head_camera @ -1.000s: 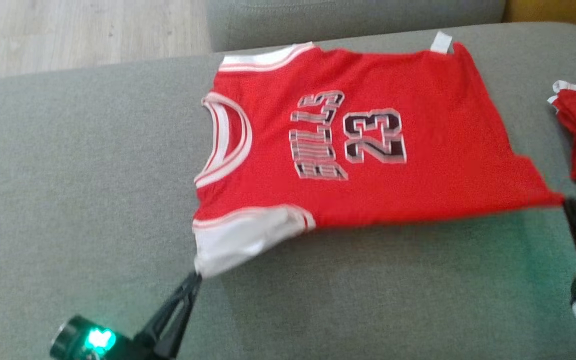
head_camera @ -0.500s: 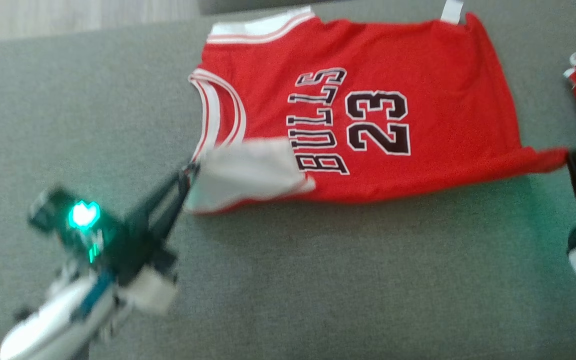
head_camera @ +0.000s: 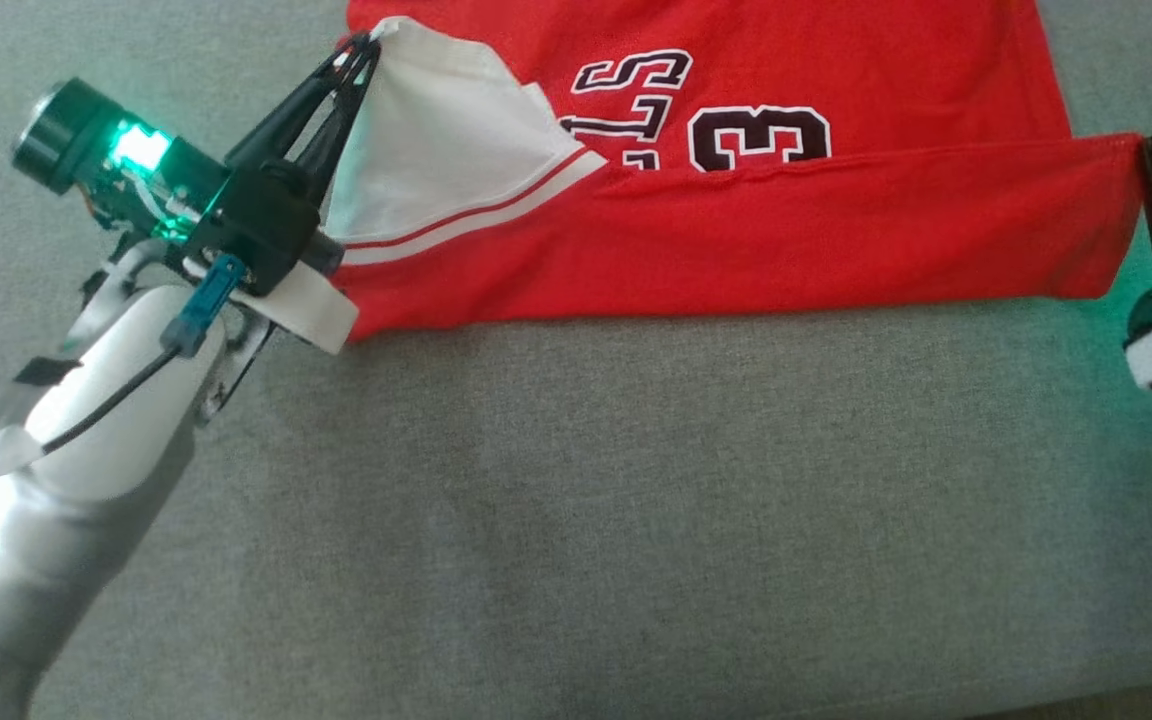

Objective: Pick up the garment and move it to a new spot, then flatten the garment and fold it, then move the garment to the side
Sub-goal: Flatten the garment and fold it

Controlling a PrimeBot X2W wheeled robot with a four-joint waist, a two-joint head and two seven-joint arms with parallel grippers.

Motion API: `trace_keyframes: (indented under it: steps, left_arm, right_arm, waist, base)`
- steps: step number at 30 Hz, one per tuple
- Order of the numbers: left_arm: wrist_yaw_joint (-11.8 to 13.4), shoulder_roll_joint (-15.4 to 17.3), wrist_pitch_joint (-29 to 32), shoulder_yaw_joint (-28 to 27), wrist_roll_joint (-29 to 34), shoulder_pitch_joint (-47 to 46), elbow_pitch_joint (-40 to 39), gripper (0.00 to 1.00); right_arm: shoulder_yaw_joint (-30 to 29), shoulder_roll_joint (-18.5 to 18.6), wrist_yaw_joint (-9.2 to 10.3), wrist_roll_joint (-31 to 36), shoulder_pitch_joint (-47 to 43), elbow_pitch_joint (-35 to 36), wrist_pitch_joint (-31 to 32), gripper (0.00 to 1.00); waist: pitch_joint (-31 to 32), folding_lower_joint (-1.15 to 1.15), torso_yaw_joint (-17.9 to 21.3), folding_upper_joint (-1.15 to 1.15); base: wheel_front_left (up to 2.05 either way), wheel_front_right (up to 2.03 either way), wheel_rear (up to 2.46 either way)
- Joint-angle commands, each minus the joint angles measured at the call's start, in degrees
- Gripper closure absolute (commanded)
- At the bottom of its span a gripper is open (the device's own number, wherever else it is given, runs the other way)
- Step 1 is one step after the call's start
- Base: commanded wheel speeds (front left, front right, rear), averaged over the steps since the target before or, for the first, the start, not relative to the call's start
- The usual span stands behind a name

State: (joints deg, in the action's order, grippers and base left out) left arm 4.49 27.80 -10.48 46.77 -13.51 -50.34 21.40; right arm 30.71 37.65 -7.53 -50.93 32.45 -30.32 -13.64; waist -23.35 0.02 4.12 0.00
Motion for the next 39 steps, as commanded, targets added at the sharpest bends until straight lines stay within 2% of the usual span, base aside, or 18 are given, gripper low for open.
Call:
trace_keyframes:
  steps: [1, 2, 7, 10, 14, 18, 28, 30, 31, 35, 39]
  left_arm:
    - [0.2, 1.4, -0.4, -2.6, -0.6, -2.0, 0.0, 0.71]
    - [0.7, 0.7, -0.8, -2.8, -0.9, -1.9, 1.5, 0.00]
    - [4.7, -2.0, -2.4, -5.1, -4.4, 2.8, 6.1, 0.00]
    - [7.7, -3.7, -3.1, -7.6, -8.3, 8.6, 6.1, 0.00]
    - [10.1, -5.9, -3.2, -10.6, -14.1, 16.6, 5.7, 0.00]
    - [11.1, -6.9, -1.4, -10.8, -16.7, 21.4, 4.8, 0.00]
    - [10.3, -7.5, 2.5, -8.0, -17.7, 24.5, 4.2, 0.00]
    - [10.2, -7.6, 3.2, -7.5, -17.6, 24.6, 4.3, 0.76]
    - [10.1, -7.6, 3.3, -7.3, -17.7, 24.7, 4.2, 1.00]
    - [9.4, -7.7, 2.8, -7.0, -18.0, 25.2, 3.3, 1.00]
    - [10.0, -7.2, 0.9, -7.4, -17.7, 25.5, 1.5, 1.00]
  right_arm:
    - [0.4, 0.7, 0.04, -0.7, 0.2, 0.1, -0.6, 0.62]
    - [0.7, 0.1, 0.04, -1.2, 1.0, -0.8, -0.7, 0.00]
    - [1.0, -1.7, 0.04, -2.0, 2.0, -2.2, -1.3, 0.00]
    - [-1.8, -2.4, 0.04, -1.4, 0.5, -0.9, -1.3, 0.00]
    - [-4.9, -3.5, 0.04, 0.0, -3.3, 0.7, -1.3, 0.00]
    - [-6.3, -4.4, 0.04, 0.9, -6.0, 1.2, -1.3, 0.00]
    - [-7.7, -5.1, 0.04, 1.9, -7.1, 1.3, -1.4, 0.00]
    - [-7.9, -5.2, 0.04, 2.1, -7.1, 1.2, -1.4, 0.00]
    - [-7.8, -5.3, 0.04, 2.2, -7.2, 1.0, -1.4, 0.00]
    - [-5.6, -5.7, 0.04, 0.8, -7.5, -1.7, -1.2, 0.00]
    - [-3.6, -6.4, 0.04, -1.6, -6.4, -5.8, 1.3, 0.00]
  waist:
    - [-0.1, -0.02, 0.1, 0.00]
    - [-0.1, -0.02, 0.1, 0.00]
    - [1.0, -0.02, 0.2, 0.00]
    - [2.0, -0.02, 0.2, 0.00]
    - [3.4, -0.02, 0.2, 0.00]
    - [4.2, -0.02, 0.4, 0.00]
    - [3.9, -0.02, 0.9, 0.00]
    - [4.0, -0.02, 0.7, 0.00]
    - [4.1, -0.02, 0.6, 0.00]
    - [4.8, -0.02, -0.1, 0.00]
    - [5.5, -0.02, -0.8, 0.00]
  base:
    - [0.00, 0.00, 0.00]
    - [0.00, 0.00, 0.00]
    - [0.00, 0.00, 0.00]
    - [0.00, 0.00, 0.00]
    - [0.00, 0.00, 0.00]
    - [0.00, 0.00, 0.00]
    - [0.00, 0.00, 0.00]
    - [0.00, 0.00, 0.00]
    - [0.00, 0.00, 0.00]
    - [0.00, 0.00, 0.00]
    - [0.00, 0.00, 0.00]
